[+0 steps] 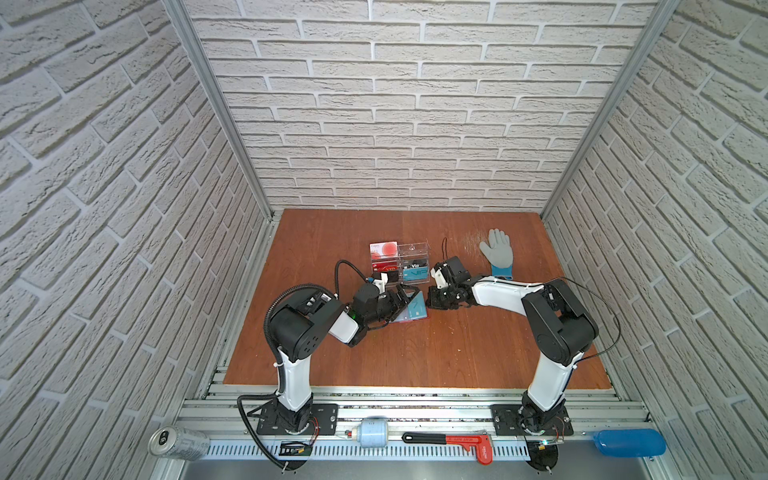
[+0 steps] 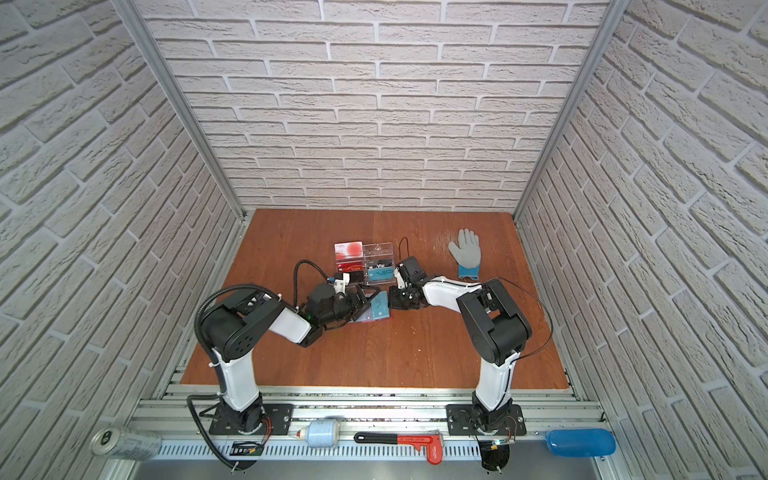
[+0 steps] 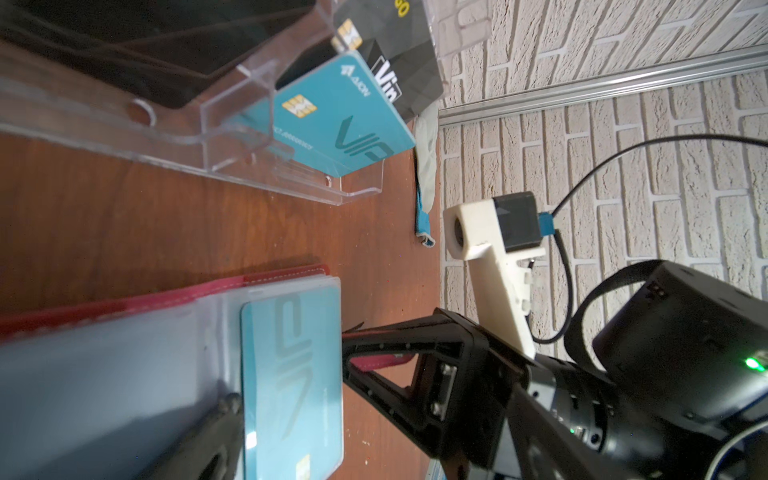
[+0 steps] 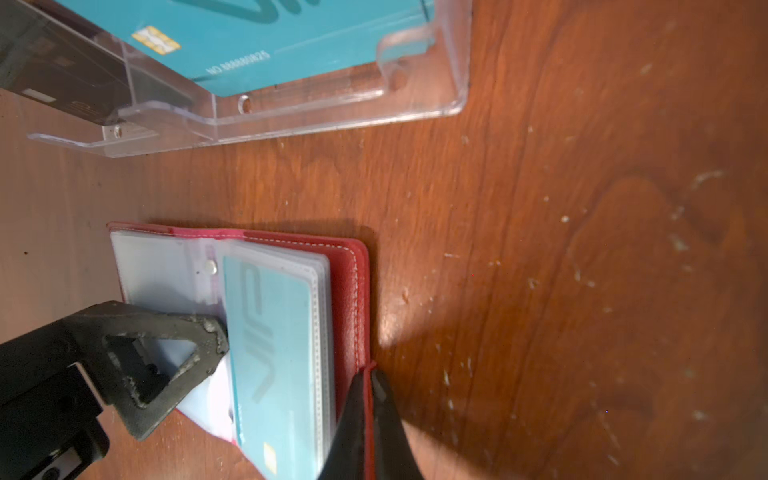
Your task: Take the credit cards out of the card holder
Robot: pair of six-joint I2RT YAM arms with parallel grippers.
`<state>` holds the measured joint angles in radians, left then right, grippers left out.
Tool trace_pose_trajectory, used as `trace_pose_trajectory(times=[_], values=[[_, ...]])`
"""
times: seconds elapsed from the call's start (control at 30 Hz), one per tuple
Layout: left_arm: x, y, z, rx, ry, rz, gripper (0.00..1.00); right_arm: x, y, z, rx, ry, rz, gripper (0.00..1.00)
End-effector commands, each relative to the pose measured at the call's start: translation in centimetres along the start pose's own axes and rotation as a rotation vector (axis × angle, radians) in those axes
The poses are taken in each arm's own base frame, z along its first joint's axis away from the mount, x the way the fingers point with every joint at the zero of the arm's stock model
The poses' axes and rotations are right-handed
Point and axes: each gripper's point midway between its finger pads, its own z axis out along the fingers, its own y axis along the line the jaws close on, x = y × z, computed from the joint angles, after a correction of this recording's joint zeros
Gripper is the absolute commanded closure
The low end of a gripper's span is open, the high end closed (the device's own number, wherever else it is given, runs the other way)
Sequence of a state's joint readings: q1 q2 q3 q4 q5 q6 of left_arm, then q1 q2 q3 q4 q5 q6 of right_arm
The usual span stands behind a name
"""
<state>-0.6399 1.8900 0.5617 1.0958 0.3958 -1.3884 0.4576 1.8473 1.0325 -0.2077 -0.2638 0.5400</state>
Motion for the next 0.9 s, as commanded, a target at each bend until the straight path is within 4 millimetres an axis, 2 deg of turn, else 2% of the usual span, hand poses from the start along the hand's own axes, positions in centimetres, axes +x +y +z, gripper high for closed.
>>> trace_pose_trajectory(times=[0.0,0.33,0.6,0.87], values=[[2.4,0.0,-0.2,0.003,0.071,0.001,0.02,3.0,-1.6,2.3,0.039,0.099,0.021,0.94],[3.5,1.8,-0.3,-0.038,0.091,-0.020,0.02,3.2,-1.6,2.5,0.030,0.109,0.030,0.94],[4.3,3.7,-0.6,-0.160,0.100,0.006,0.02,3.1,-1.5,2.5,0.027,0.108,0.031,0.94],[4.0,5.1,-0.2,-0.252,0.057,-0.032,0.02,3.1,-1.5,2.5,0.027,0.110,0.030,0.94]])
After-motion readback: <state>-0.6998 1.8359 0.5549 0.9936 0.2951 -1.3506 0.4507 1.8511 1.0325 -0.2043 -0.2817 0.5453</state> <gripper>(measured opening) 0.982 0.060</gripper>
